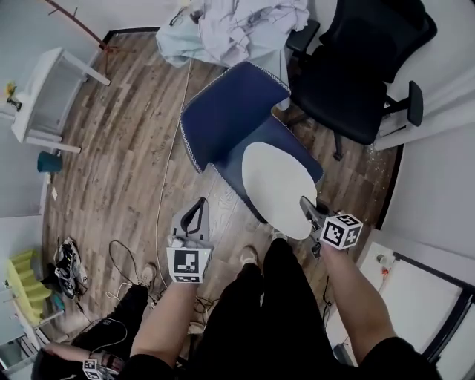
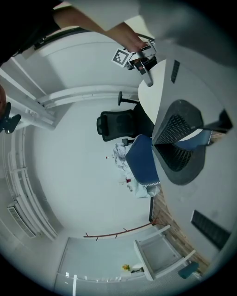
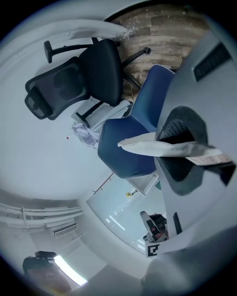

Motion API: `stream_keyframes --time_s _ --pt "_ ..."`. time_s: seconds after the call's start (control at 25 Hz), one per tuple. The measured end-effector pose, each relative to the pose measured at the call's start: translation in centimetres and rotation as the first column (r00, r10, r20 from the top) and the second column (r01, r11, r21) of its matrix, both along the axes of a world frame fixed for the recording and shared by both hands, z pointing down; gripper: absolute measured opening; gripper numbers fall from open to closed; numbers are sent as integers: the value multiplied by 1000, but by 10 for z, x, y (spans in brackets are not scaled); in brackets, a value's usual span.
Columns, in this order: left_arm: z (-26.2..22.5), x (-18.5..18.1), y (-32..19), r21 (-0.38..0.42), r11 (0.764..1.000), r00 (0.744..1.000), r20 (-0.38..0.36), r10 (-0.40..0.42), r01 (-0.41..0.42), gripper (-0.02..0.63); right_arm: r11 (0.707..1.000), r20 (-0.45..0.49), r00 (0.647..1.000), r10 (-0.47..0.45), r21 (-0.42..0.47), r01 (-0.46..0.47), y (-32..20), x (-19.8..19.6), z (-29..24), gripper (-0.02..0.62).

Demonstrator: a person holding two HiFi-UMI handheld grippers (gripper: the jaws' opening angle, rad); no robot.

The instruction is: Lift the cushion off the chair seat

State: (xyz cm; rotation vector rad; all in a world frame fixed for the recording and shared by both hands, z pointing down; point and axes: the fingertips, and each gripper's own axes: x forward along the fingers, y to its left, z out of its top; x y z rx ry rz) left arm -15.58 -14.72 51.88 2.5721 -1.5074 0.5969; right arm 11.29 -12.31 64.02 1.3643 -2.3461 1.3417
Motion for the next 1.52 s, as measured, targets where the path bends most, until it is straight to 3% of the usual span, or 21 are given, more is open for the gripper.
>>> stream_keyframes --time_s 0.16,0.32,1.12,1.36,1.52 --pt "-8 -11 6 -21 999 999 -24 -34 33 5 999 -30 999 -15 36 16 -6 -4 -28 38" --pt "-26 -13 7 9 1000 1000 5 -2 2 5 997 -58 998 -14 68 18 -16 3 -57 38" --pt "-101 -33 -21 124 991 999 -22 -39 41 5 977 -144 989 -31 207 60 -42 15 -165 37" --pt "-123 -37 -29 142 988 998 -41 -54 59 5 973 -161 987 -30 223 66 -43 27 -188 37" --pt "-142 -42 -42 120 986 989 -113 -99 113 5 967 -166 986 -20 249 61 -48 37 -207 38"
